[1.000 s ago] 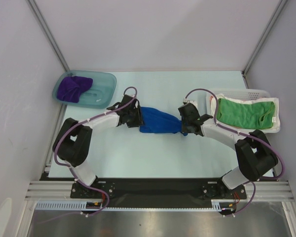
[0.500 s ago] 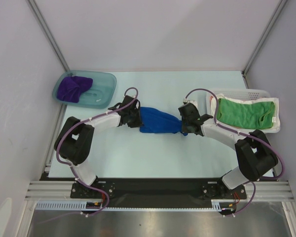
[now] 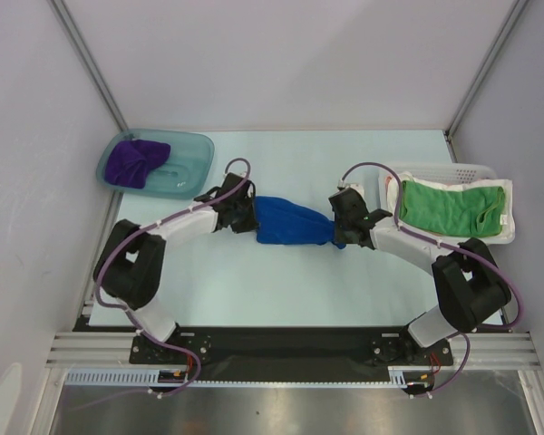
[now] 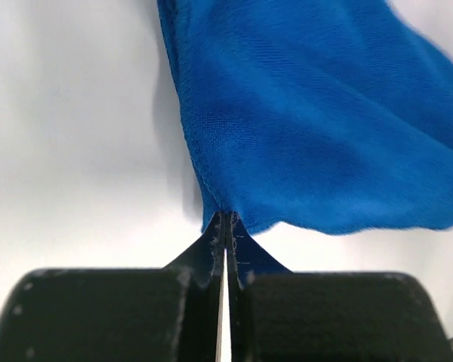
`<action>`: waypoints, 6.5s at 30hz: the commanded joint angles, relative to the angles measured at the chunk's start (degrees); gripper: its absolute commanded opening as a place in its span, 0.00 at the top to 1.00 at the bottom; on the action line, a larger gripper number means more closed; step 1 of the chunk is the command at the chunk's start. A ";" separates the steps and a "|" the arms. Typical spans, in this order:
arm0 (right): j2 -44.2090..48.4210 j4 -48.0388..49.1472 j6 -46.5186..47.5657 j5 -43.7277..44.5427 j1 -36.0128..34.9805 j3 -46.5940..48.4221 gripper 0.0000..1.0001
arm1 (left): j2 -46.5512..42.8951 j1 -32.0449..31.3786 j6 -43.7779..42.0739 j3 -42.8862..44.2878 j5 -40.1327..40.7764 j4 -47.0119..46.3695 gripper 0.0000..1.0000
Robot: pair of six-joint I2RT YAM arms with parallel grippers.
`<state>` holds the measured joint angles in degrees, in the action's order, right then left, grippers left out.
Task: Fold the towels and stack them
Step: Flatten out the crumpled towel
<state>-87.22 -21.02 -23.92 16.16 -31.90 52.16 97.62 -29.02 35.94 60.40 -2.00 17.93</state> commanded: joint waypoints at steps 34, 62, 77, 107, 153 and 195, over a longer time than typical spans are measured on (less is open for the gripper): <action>9.70 3.96 -14.57 1.84 -10.81 -10.94 0.63 | -24.76 2.56 -4.74 -8.02 1.65 7.55 1.00; 4.69 11.70 -16.24 3.79 -6.95 -11.82 0.60 | -23.36 3.09 -5.09 -8.11 0.33 6.15 1.00; 5.13 11.88 -15.98 4.67 -6.16 -12.17 0.77 | -22.48 3.00 -5.18 -7.67 -0.20 5.71 1.00; 25.25 -6.49 -3.16 -0.08 -4.66 7.41 1.00 | -32.92 2.47 -11.68 2.08 -3.27 10.45 1.00; 20.69 -1.40 26.38 2.21 -18.11 59.54 1.00 | -39.18 -6.14 -27.42 51.04 -6.70 7.47 1.00; -39.34 15.65 12.76 -20.56 16.69 86.09 1.00 | 26.21 18.38 -16.95 78.74 -5.39 -10.28 1.00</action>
<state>-126.43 -10.57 -9.39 -2.94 -15.77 133.75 125.47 -11.09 18.85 135.35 -7.29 13.32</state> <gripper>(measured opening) 0.054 0.005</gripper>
